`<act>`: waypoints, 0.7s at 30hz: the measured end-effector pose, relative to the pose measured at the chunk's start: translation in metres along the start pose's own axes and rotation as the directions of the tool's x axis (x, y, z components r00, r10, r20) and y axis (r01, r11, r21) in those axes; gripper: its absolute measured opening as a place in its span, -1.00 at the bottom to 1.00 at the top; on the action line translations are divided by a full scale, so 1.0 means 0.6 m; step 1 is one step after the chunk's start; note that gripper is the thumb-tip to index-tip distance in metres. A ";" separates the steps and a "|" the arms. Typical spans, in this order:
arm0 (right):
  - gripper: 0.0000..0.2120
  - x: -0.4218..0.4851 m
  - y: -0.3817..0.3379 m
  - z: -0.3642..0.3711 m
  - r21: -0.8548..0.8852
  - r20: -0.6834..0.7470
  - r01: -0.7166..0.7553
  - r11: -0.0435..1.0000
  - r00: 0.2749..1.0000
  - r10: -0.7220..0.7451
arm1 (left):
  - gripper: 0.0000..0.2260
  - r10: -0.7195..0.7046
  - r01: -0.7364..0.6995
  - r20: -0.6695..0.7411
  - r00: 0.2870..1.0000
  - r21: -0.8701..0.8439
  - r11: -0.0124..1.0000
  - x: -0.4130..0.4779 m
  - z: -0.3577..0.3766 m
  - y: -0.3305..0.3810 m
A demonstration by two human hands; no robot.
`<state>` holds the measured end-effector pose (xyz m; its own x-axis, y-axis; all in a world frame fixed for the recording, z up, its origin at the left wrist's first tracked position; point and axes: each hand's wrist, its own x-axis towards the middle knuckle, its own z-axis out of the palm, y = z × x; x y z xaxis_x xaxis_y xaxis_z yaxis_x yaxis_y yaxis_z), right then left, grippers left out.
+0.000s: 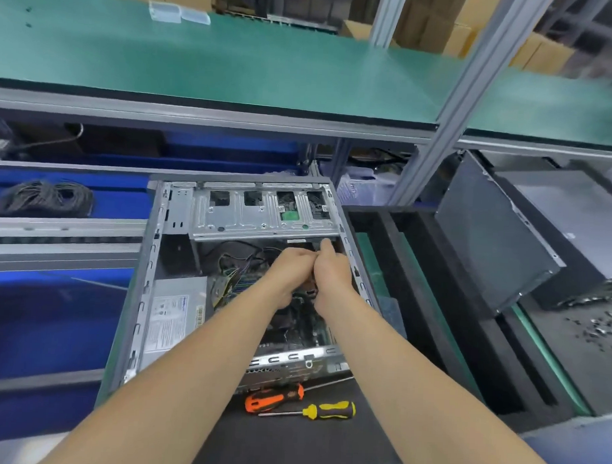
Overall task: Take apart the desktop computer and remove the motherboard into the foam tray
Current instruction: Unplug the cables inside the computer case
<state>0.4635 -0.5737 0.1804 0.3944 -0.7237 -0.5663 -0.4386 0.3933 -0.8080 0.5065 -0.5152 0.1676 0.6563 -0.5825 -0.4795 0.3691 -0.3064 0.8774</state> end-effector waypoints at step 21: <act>-0.72 0.015 0.017 0.004 0.207 -0.010 0.016 0.978 1.000 -0.015 | -0.91 -0.030 0.002 -0.148 0.989 -0.188 0.982 0.005 0.011 -0.006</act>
<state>0.4645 -0.5751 0.1667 0.3930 -0.7347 -0.5530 -0.2558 0.4903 -0.8332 0.5026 -0.5209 0.1631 0.7349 -0.4552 -0.5027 0.4876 -0.1606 0.8582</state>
